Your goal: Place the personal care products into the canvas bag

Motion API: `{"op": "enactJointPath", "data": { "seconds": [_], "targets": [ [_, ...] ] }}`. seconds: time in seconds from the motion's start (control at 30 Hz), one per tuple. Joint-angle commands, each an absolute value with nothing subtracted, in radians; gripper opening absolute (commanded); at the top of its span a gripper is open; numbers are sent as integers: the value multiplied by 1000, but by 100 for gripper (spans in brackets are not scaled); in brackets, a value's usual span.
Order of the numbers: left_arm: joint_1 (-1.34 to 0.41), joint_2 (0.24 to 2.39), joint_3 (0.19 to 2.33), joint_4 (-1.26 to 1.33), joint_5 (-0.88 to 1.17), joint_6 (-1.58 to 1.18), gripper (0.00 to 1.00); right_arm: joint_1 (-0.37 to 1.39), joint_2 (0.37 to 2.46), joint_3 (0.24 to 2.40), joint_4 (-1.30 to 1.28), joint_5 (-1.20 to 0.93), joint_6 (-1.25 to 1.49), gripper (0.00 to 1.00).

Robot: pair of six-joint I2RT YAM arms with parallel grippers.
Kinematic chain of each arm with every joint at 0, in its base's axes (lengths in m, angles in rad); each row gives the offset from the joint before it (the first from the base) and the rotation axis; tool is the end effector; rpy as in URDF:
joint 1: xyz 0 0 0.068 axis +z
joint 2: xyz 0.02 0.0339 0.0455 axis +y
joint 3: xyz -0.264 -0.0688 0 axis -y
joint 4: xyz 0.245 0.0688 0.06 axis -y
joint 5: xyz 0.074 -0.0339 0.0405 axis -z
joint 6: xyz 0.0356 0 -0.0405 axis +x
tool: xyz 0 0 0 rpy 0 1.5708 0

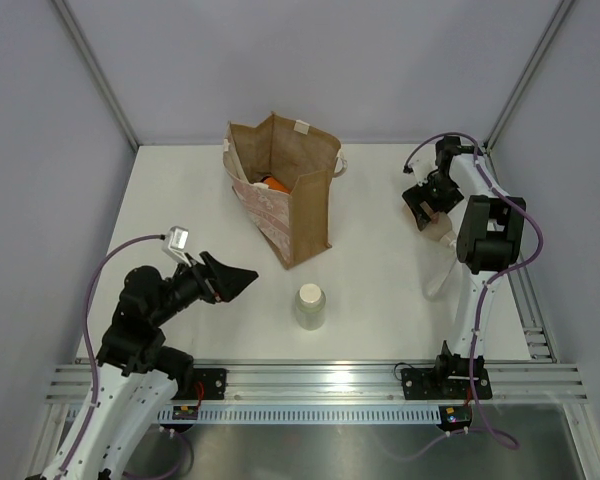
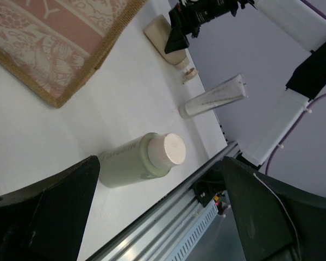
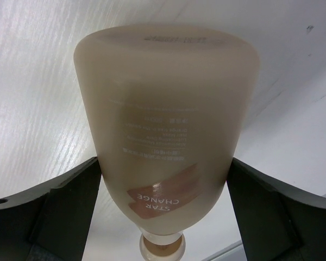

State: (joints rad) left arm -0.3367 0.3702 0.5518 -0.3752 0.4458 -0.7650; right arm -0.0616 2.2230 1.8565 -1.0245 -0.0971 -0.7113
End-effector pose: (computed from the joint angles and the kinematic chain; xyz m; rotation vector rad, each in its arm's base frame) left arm 0.0970 -0.0502 0.2919 -0.0566 1.9029 -1.1676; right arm 0.4494 -0.0243 0.1839 -0.9501 2.7807 0.0324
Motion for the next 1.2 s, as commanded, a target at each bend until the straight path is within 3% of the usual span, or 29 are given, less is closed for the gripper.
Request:
{"op": "enactJointPath", "data": {
  "seconds": [0.0,0.6,1.0,1.13,1.17],
  "targets": [
    [-334,390,535,-262,534,-810,99,-58,2250,1824,-1065,-69,-765,100],
    [-365,525,595,-120,592,-862,99,-5,2290,1853,-1111,37,-814,100],
    [-479,640,635,-66,532,-851,99,67,2313,1830,-1115,176,-879,99],
    [-518,675,658,-49,509,-850,99,66,2321,1864,-1149,118,-862,81],
    [-525,684,672,-43,506,-850,99,66,2316,1873,-1158,83,-848,71]
  ]
}}
